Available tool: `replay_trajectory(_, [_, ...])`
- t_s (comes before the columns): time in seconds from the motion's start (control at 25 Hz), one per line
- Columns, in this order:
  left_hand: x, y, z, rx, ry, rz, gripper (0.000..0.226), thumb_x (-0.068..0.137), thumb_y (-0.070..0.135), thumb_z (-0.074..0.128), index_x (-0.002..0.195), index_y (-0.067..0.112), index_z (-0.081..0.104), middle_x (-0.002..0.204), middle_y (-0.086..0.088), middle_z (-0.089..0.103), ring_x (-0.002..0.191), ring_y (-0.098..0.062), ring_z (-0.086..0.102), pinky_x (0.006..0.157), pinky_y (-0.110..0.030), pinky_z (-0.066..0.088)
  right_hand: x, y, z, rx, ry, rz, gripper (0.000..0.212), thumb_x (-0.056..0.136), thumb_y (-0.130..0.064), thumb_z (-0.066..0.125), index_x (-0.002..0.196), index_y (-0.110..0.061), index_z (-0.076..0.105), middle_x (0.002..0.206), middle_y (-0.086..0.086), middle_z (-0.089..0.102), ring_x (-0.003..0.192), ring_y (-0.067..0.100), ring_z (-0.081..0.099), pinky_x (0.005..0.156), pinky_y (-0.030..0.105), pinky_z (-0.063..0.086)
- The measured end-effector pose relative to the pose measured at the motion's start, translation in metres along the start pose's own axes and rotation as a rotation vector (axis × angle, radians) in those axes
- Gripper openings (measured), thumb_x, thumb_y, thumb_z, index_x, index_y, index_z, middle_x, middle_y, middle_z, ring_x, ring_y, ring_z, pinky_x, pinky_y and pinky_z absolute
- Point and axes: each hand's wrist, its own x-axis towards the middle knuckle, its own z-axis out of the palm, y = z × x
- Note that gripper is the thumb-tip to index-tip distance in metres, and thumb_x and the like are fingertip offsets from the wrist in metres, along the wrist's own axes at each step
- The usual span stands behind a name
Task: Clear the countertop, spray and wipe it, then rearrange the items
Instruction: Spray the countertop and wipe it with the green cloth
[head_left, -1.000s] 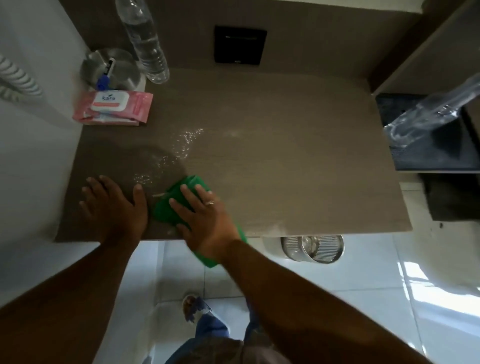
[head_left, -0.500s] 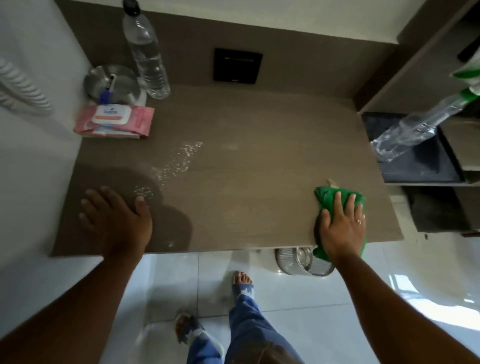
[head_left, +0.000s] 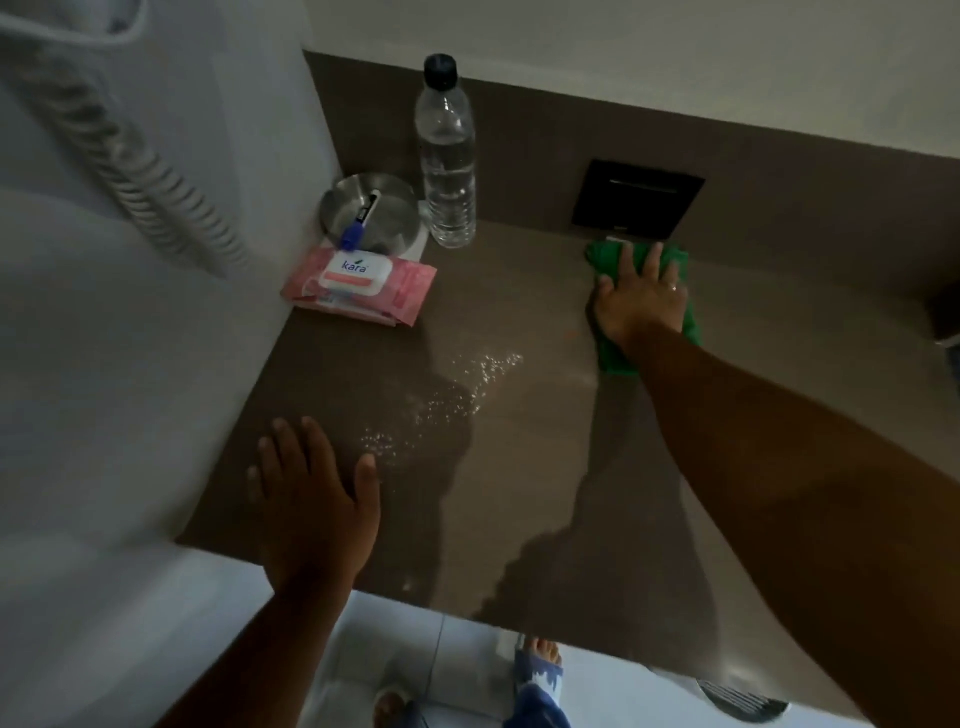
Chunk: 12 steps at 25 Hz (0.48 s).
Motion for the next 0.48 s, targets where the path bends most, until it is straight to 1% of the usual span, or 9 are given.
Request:
replay_trajectory(0.04, [0.001,0.000,0.000,0.001,0.004,-0.004,0.078,0.092,0.053,0.027,0.149,0.000,0.026,0.153,-0.029,0.027,0.141,-0.044,0.025,0.114,-0.056,0.020,-0.002,-0.022,0.002,-0.024,0.004,-0.057,0.066,0.098,-0.046,0.020,0.156,-0.022,0.003,0.164,0.014,0.003,0.149,0.036,0.003,0.119,0.049,0.012])
replay_trajectory(0.08, [0.001,0.000,-0.001,-0.002,0.003,-0.008,0.078,0.092,0.053,0.027,0.149,0.001,0.026,0.153,-0.029,0.027,0.141,-0.044,0.024,0.114,-0.056,0.019,-0.018,-0.042,0.008,-0.055,0.023,-0.166,0.065,0.098,-0.044,0.019,0.156,-0.020,0.002,0.163,0.015,0.005,0.150,0.034,0.002,0.120,0.049,0.010])
replay_trajectory(0.16, [0.000,0.002,-0.006,-0.017,-0.007,-0.016,0.079,0.091,0.052,0.028,0.150,0.001,0.027,0.154,-0.028,0.026,0.142,-0.044,0.023,0.115,-0.056,0.018,-0.089,-0.078,0.028,-0.104,-0.002,-0.491,0.063,0.098,-0.042,0.015,0.155,-0.016,0.008,0.163,0.016,0.010,0.150,0.034,0.000,0.119,0.052,0.009])
replay_trajectory(0.24, [-0.001,0.004,-0.012,-0.030,-0.031,-0.019,0.079,0.090,0.052,0.027,0.151,0.001,0.026,0.155,-0.028,0.024,0.144,-0.042,0.021,0.117,-0.055,0.017,-0.183,-0.078,0.048,-0.165,-0.065,-0.778,0.062,0.096,-0.045,0.018,0.152,-0.020,0.023,0.160,0.012,0.022,0.148,0.037,0.014,0.117,0.057,0.015])
replay_trajectory(0.28, [0.000,0.005,-0.015,-0.040,-0.045,-0.022,0.079,0.090,0.052,0.027,0.151,0.001,0.025,0.156,-0.027,0.023,0.144,-0.042,0.019,0.117,-0.055,0.016,-0.216,-0.063,0.050,-0.134,-0.108,-0.855,0.062,0.094,-0.049,0.024,0.151,-0.025,0.029,0.158,0.009,0.028,0.145,0.035,0.023,0.116,0.056,0.020])
replay_trajectory(0.36, [0.000,0.006,-0.019,-0.050,-0.067,-0.027,0.079,0.090,0.052,0.027,0.151,0.001,0.024,0.156,-0.027,0.022,0.145,-0.042,0.018,0.118,-0.055,0.015,-0.233,-0.018,0.041,-0.058,-0.198,-0.919,0.065,0.090,-0.058,0.035,0.150,-0.033,0.027,0.158,0.002,0.028,0.143,0.030,0.030,0.113,0.049,0.020])
replay_trajectory(0.4, [0.001,0.006,-0.020,-0.051,-0.069,-0.027,0.079,0.090,0.052,0.027,0.151,0.001,0.024,0.156,-0.027,0.022,0.145,-0.042,0.018,0.118,-0.055,0.015,-0.219,0.008,0.037,-0.047,-0.175,-0.926,0.067,0.090,-0.059,0.036,0.151,-0.035,0.024,0.160,0.000,0.026,0.144,0.030,0.029,0.113,0.047,0.018])
replay_trajectory(0.44, [0.001,0.006,-0.020,-0.051,-0.067,-0.030,0.079,0.090,0.053,0.027,0.151,0.002,0.024,0.156,-0.027,0.022,0.145,-0.042,0.018,0.118,-0.055,0.015,-0.195,0.032,0.033,-0.059,-0.139,-0.878,0.067,0.091,-0.060,0.035,0.152,-0.035,0.021,0.161,0.001,0.022,0.145,0.030,0.027,0.115,0.047,0.017])
replay_trajectory(0.48, [0.001,0.005,-0.020,-0.050,-0.067,-0.034,0.080,0.090,0.054,0.026,0.151,0.002,0.024,0.156,-0.027,0.022,0.145,-0.042,0.019,0.118,-0.055,0.016,-0.165,0.050,0.027,-0.067,-0.114,-0.771,0.067,0.092,-0.059,0.031,0.153,-0.033,0.020,0.162,0.003,0.019,0.146,0.032,0.024,0.118,0.047,0.017])
